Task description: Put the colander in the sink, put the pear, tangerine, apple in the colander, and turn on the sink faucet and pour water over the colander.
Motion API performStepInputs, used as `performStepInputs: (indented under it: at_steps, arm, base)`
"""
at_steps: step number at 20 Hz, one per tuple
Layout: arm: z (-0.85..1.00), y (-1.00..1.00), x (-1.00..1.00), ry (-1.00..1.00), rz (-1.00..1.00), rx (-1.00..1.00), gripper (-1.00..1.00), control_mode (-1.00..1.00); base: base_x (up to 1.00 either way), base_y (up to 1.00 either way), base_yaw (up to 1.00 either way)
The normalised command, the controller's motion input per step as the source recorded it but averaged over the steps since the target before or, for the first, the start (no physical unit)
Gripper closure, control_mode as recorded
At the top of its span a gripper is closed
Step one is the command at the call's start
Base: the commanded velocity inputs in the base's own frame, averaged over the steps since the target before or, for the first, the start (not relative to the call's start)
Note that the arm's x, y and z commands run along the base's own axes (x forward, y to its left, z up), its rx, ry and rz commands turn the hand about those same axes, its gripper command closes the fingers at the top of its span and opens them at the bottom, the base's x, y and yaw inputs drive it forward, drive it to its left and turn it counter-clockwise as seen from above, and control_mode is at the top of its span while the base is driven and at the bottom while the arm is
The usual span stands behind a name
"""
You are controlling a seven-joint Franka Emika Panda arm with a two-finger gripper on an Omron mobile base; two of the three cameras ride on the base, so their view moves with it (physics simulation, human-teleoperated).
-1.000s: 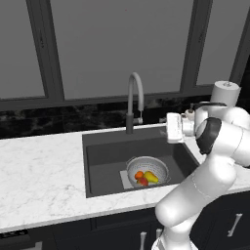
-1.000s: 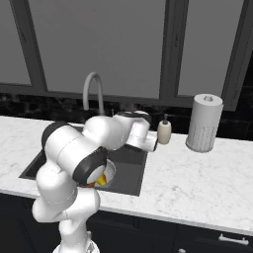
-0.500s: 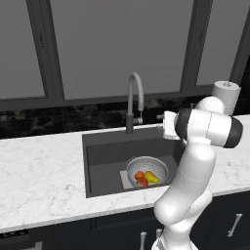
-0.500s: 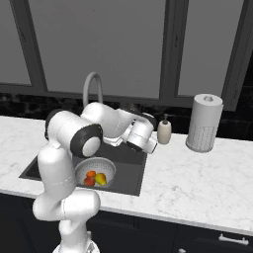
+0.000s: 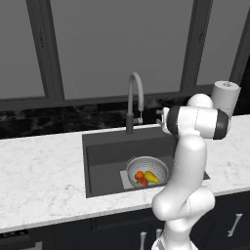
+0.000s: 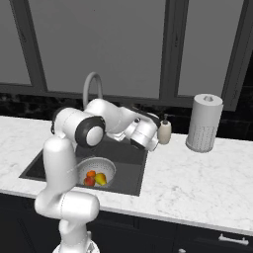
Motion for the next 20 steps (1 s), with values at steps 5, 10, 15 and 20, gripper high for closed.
performStepInputs:
  at_steps: [5,10,15,20]
  arm:
    - [0.02,0.04,0.11,0.01,-0.02,0.00,-1.00,-1.00]
    - [0.02,0.07,0.09,0.00,-0.08,-0.04,-1.00,-1.00]
    - [0.02,0.17,0.00,0.00,-0.17,-0.16,-1.00,-1.00]
    - [0.05,0.12,0.03,0.03,-0.16,-0.13,-1.00,-1.00]
  base:
    - [0.00,0.00,0.00]
    - [0.00,0.00,0.00]
    - [0.00,0.00,0.00]
    - [0.00,0.00,0.00]
